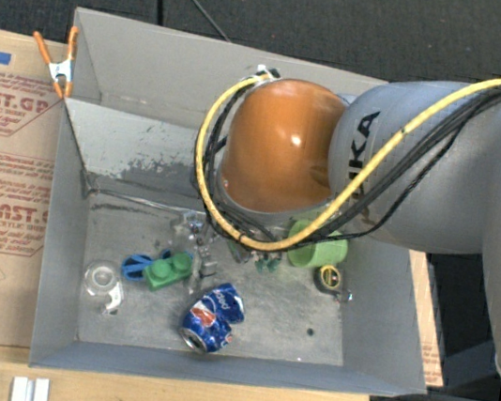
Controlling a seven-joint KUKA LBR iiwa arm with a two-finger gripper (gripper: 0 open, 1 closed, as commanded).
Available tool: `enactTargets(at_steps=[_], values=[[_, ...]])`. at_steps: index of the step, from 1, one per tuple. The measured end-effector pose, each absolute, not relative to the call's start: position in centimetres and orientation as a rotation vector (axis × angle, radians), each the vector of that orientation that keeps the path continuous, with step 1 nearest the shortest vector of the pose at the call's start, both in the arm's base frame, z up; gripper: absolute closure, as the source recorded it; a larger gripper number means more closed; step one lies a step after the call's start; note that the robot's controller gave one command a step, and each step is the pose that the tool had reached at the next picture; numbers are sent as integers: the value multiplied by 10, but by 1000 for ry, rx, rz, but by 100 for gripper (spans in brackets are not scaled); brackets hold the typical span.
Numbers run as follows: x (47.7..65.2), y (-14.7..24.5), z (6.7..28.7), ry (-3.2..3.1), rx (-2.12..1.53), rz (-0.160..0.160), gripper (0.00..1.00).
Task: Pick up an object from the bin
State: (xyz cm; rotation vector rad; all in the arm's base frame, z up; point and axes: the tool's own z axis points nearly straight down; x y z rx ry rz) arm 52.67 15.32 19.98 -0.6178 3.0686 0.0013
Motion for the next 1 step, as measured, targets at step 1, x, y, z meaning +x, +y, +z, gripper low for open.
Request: enactTargets(at_steps=[1], values=[[552, 114, 300, 3021, -818, -2, 100]])
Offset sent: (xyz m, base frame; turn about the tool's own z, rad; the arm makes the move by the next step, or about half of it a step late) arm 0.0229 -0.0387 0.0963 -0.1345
